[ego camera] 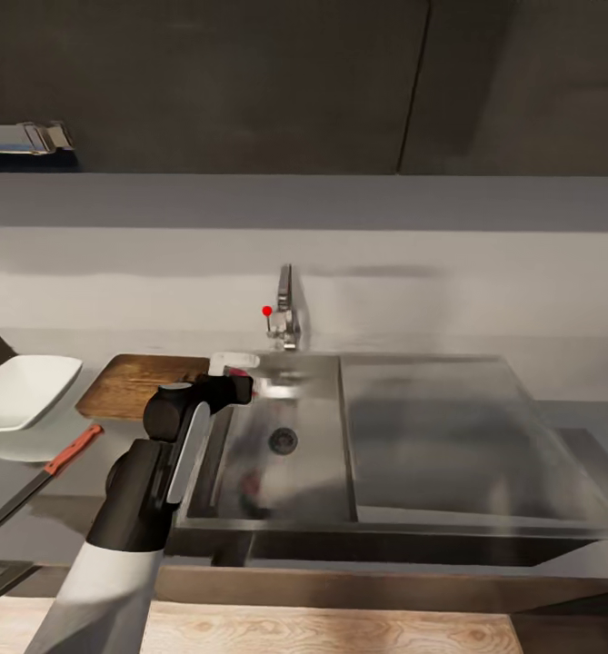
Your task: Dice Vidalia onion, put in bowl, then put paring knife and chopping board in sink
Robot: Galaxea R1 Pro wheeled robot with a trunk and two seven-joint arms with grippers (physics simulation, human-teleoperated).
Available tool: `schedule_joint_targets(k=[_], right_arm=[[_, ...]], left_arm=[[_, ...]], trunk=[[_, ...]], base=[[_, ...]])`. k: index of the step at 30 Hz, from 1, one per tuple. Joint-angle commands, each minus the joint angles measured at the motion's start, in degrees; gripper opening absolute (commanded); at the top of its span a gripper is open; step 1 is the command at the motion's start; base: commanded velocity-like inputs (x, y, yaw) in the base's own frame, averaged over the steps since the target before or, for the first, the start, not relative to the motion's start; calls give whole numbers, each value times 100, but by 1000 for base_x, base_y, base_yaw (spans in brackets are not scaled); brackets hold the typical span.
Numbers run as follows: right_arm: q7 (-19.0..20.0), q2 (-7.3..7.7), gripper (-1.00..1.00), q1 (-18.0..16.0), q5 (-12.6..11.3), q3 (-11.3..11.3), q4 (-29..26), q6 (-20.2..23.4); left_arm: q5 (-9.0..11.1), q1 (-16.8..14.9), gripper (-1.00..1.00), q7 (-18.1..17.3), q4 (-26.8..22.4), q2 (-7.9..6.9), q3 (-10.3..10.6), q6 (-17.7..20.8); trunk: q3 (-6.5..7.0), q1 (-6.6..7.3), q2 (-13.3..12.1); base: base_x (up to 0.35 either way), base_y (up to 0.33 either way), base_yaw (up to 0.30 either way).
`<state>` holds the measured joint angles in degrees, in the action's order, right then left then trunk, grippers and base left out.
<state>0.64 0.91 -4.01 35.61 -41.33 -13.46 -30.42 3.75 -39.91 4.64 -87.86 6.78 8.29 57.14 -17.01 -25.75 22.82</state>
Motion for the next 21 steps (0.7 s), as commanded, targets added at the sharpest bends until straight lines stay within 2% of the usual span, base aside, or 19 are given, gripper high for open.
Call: schedule_joint_targets(k=[1, 21], right_arm=[[7, -2, 100, -4, 52, -49, 2, -25], [7, -1, 100, -5, 52, -50, 2, -25]], left_arm=[[38, -1, -100, 46, -17, -1, 5, 24], [38, 3, -100, 46, -56, -1, 14, 34]], trunk=[[0, -3, 9], [183, -3, 9]], base=[[0, 305, 0], [0, 315, 0]])
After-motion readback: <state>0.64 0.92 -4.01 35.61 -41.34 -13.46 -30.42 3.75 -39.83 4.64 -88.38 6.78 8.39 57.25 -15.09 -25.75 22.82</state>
